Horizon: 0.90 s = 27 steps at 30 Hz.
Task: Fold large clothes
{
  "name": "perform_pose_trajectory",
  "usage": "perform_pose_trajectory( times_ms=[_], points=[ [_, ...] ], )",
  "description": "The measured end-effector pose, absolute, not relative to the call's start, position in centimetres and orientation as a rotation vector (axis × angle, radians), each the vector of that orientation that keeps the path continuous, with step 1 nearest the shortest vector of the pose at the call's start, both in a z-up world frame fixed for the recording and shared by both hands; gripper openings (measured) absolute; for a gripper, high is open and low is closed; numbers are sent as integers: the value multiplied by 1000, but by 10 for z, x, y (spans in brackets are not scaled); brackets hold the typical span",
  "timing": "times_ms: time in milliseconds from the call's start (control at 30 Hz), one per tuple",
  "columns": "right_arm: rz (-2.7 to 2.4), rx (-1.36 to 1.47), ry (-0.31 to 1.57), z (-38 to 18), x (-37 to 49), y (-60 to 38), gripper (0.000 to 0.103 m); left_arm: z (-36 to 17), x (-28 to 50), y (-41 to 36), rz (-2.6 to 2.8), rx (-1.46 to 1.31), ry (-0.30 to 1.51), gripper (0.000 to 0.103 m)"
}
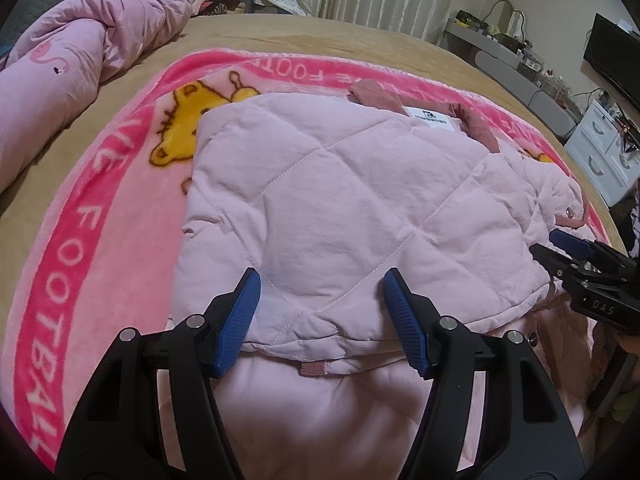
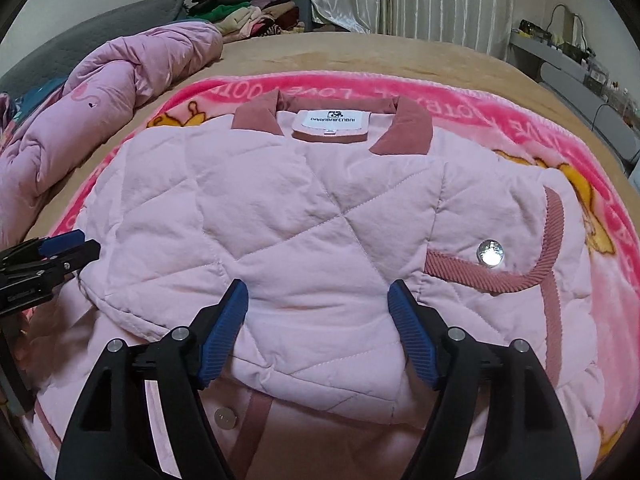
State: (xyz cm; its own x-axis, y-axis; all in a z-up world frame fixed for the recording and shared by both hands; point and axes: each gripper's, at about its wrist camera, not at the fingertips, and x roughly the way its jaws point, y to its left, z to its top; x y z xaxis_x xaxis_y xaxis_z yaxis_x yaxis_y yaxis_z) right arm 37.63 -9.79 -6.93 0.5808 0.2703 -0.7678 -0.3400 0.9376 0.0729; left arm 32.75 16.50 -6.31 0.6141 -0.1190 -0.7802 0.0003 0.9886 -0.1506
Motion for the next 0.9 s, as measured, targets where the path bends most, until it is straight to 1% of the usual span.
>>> perform_pose_trajectory(
  times_ms=[267, 400, 433, 467, 500, 533, 567, 600, 667, 767, 900],
  points=[
    [345, -81, 872, -68, 375, -99, 73, -62, 327, 165, -65, -143, 912, 57],
    [337, -76, 859, -62, 369, -99, 79, -61, 328, 164, -62, -139, 915, 64],
    [342, -68, 858, -60, 367, -100, 83, -60, 327, 165, -60, -140, 917, 66],
    [342, -62, 855, -58, 366, -101, 85, -59, 327, 166, -58, -143, 919, 67],
    [340, -61, 850, -56, 364, -101, 88, -57, 326, 165, -58, -144, 920, 72],
    [335, -60, 844, -54, 361, -102, 95, -55, 326, 166, -56, -145, 920, 78],
    [334, -47, 835, -51, 358, -104, 99, -54, 325, 166, -54, -147, 923, 80],
    [344, -31, 836, -50, 357, -106, 99, -53, 325, 166, -56, -150, 927, 84],
    [349, -16, 841, -49, 354, -108, 99, -52, 325, 167, -62, -168, 935, 86],
    [349, 0, 836, -46, 351, -112, 99, -53, 325, 169, -71, -186, 953, 92],
    [348, 22, 840, -43, 348, -115, 99, -47, 322, 165, -62, -172, 953, 94]
  ],
)
